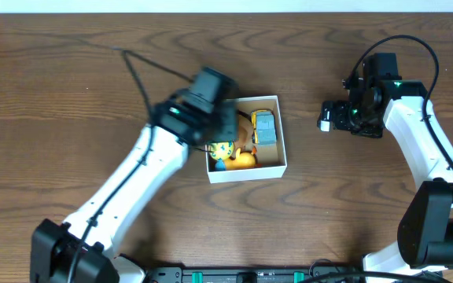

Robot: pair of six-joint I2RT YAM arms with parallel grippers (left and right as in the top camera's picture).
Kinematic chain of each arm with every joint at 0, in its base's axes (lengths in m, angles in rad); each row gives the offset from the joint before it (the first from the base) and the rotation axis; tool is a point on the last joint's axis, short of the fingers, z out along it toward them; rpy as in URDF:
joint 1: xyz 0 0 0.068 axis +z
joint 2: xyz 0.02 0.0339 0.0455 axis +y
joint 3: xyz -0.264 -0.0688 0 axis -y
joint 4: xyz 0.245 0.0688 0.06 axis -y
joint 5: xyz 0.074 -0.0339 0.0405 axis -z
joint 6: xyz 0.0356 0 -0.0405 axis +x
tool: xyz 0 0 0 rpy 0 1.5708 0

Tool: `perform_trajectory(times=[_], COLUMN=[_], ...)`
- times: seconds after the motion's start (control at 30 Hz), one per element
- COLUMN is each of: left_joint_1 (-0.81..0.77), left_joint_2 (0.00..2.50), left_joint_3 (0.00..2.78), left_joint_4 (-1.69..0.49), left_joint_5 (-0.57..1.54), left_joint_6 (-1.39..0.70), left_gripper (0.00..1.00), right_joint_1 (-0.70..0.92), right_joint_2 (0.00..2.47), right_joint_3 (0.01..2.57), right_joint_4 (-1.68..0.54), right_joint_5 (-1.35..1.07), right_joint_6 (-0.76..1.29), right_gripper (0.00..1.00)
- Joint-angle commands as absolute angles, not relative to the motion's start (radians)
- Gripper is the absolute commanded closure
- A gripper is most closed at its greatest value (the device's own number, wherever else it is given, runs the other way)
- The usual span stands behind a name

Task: Pack container
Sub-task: 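Carry the green toy into the box and release it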

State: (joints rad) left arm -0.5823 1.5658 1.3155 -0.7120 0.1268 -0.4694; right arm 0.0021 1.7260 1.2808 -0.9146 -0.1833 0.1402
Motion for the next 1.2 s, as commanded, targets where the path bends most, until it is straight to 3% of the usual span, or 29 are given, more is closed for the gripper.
perform_trajectory(times=[0.0, 0.37, 0.4, 0.47, 0.5, 0.63, 0.7, 0.77, 1.07, 1.17], left_joint_1=[-0.653, -0.698, -0.698, -0.698, -0.698, -0.697, -0.697, -0.697, -0.636, -0.543], left_joint_2=[1.593, 1.724, 1.725, 1.723, 1.722, 1.722, 1.72, 1.717, 1.653, 1.599], left_joint_3=[1.325, 1.325, 1.325, 1.325, 1.325, 1.325, 1.325, 1.325, 1.325, 1.325], left_joint_4=[-0.644, -0.653, -0.653, -0.652, -0.653, -0.656, -0.657, -0.657, -0.657, -0.662], left_joint_5=[0.089, 0.064, 0.064, 0.064, 0.064, 0.064, 0.063, 0.063, -0.01, -0.012], left_joint_6=[-0.377, -0.379, -0.378, -0.378, -0.378, -0.378, -0.378, -0.378, -0.34, -0.34], left_gripper=[0.94, 0.91, 0.84, 0.6, 0.54, 0.38, 0.37, 0.3, 0.32, 0.31], right_joint_1=[-0.004, -0.004, -0.004, -0.004, -0.004, -0.004, -0.004, -0.004, -0.004, -0.004], right_joint_2=[1.732, 1.732, 1.732, 1.732, 1.732, 1.732, 1.732, 1.732, 1.732, 1.732], right_joint_3=[1.282, 1.282, 1.282, 1.282, 1.282, 1.282, 1.282, 1.282, 1.282, 1.282], right_joint_4=[-0.913, -0.92, -0.92, -0.921, -0.92, -0.92, -0.92, -0.92, -0.917, -0.917], right_joint_5=[-0.183, -0.184, -0.184, -0.184, -0.184, -0.184, -0.184, -0.184, -0.184, -0.183], right_joint_6=[0.125, 0.125, 0.125, 0.125, 0.125, 0.125, 0.125, 0.125, 0.12, 0.106], right_gripper=[0.01, 0.01, 0.01, 0.01, 0.01, 0.01, 0.01, 0.01, 0.01, 0.08])
